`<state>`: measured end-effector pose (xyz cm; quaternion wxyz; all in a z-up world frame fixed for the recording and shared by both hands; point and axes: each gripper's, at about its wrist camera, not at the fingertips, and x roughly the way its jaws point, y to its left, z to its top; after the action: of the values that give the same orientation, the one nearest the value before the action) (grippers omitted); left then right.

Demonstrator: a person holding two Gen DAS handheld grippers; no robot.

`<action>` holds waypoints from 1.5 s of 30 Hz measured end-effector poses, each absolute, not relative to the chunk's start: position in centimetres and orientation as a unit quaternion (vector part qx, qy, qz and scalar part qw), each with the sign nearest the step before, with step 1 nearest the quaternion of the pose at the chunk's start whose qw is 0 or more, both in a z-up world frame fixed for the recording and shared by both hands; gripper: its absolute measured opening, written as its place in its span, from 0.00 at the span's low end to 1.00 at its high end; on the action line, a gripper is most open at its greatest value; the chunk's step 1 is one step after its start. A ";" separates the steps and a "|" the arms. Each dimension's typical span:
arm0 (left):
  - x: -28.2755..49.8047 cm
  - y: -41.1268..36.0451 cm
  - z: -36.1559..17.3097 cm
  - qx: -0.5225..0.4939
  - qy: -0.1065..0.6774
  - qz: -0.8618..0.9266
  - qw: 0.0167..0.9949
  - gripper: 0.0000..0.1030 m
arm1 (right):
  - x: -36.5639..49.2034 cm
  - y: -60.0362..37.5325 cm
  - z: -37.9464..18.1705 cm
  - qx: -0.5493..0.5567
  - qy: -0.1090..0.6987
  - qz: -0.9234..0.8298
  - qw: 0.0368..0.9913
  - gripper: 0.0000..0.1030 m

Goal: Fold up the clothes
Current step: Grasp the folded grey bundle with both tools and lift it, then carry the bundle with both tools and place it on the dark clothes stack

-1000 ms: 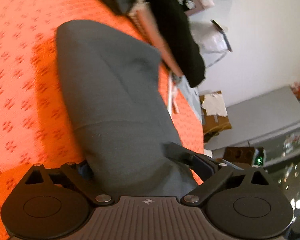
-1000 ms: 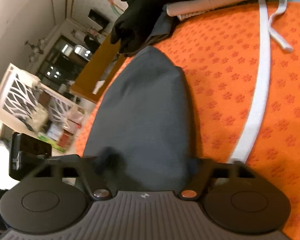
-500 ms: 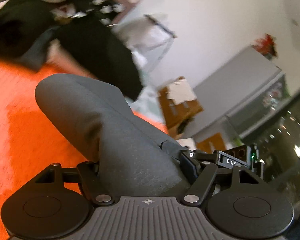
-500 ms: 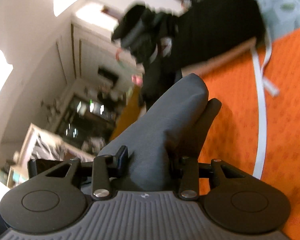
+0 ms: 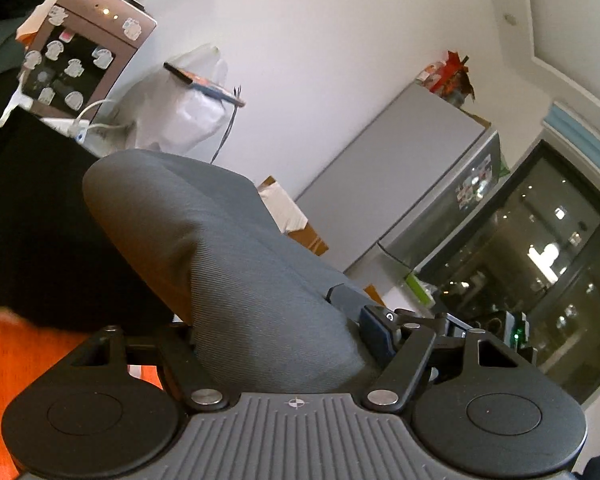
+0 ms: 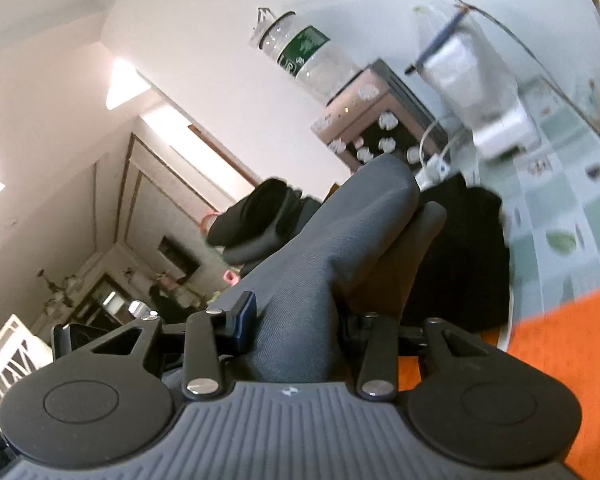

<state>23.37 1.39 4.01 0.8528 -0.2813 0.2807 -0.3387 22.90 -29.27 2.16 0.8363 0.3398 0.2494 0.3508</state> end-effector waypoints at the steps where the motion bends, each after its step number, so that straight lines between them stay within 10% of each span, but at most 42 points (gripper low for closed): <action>1: 24.5 1.8 4.1 -0.280 0.279 -0.339 0.853 0.72 | 24.2 -28.8 2.4 0.336 0.248 0.349 0.839 0.44; 17: 40.9 11.8 -3.4 -0.305 0.301 -0.243 0.870 0.72 | 43.1 -17.0 -3.2 0.278 0.267 0.326 0.863 0.45; 28: 38.4 15.4 -8.6 -0.332 0.296 -0.202 0.873 0.77 | 42.7 -16.3 -8.8 0.279 0.309 0.308 0.856 0.65; 45: 27.1 13.9 0.2 -0.207 0.228 -0.166 0.937 1.00 | 33.2 -17.9 1.4 0.154 0.267 0.299 0.903 0.98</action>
<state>27.06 13.92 0.22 0.9368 -0.2074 0.2279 -0.1655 33.22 -17.85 1.43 0.9031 0.1543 0.2672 0.2985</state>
